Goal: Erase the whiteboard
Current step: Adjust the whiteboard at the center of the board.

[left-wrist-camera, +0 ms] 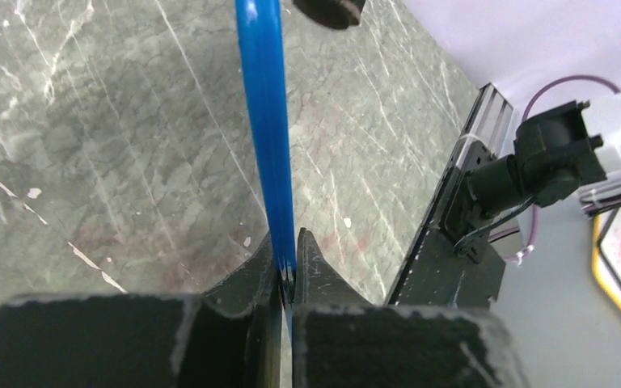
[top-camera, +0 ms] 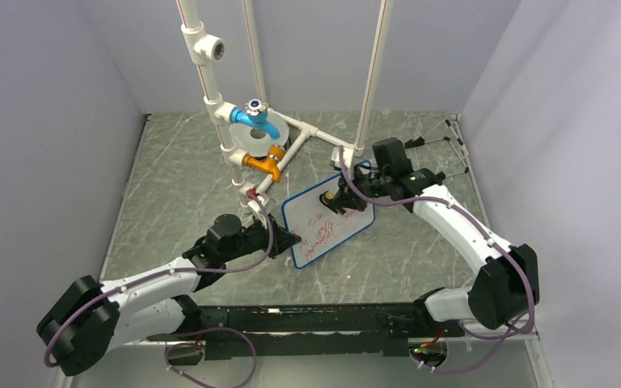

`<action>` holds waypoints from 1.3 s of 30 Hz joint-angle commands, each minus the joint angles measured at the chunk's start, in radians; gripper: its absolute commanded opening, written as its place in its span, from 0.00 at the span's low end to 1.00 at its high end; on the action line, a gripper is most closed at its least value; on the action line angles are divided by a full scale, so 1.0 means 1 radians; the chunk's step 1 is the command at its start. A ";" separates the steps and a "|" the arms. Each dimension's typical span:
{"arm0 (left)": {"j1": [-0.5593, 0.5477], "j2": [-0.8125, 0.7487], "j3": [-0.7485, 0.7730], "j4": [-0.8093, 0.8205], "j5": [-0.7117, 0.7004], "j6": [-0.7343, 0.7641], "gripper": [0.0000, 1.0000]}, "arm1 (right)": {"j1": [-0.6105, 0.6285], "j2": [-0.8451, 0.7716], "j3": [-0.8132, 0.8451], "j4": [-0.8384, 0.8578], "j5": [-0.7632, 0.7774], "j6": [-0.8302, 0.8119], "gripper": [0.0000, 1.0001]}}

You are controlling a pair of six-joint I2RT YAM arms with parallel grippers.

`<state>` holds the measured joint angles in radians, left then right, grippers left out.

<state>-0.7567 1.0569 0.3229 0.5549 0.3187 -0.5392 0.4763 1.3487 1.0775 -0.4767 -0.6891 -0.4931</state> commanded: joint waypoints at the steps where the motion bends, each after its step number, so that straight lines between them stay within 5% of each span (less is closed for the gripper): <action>1: -0.023 -0.113 0.038 -0.025 0.066 0.197 0.00 | -0.105 -0.066 0.065 -0.187 -0.215 -0.192 0.00; 16: -0.023 -0.127 0.035 -0.127 -0.069 0.480 0.00 | -0.215 -0.159 0.027 -0.449 -0.187 -0.405 0.00; 32: -0.023 0.074 -0.091 0.218 -0.106 0.619 0.00 | -0.232 -0.236 -0.111 -0.515 -0.110 -0.462 0.00; 39: -0.023 0.173 -0.112 0.363 -0.082 0.636 0.10 | -0.234 -0.212 -0.111 -0.527 -0.123 -0.472 0.00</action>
<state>-0.7788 1.1870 0.2253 0.7937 0.2459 0.0654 0.2470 1.1385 0.9619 -0.9943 -0.7860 -0.9276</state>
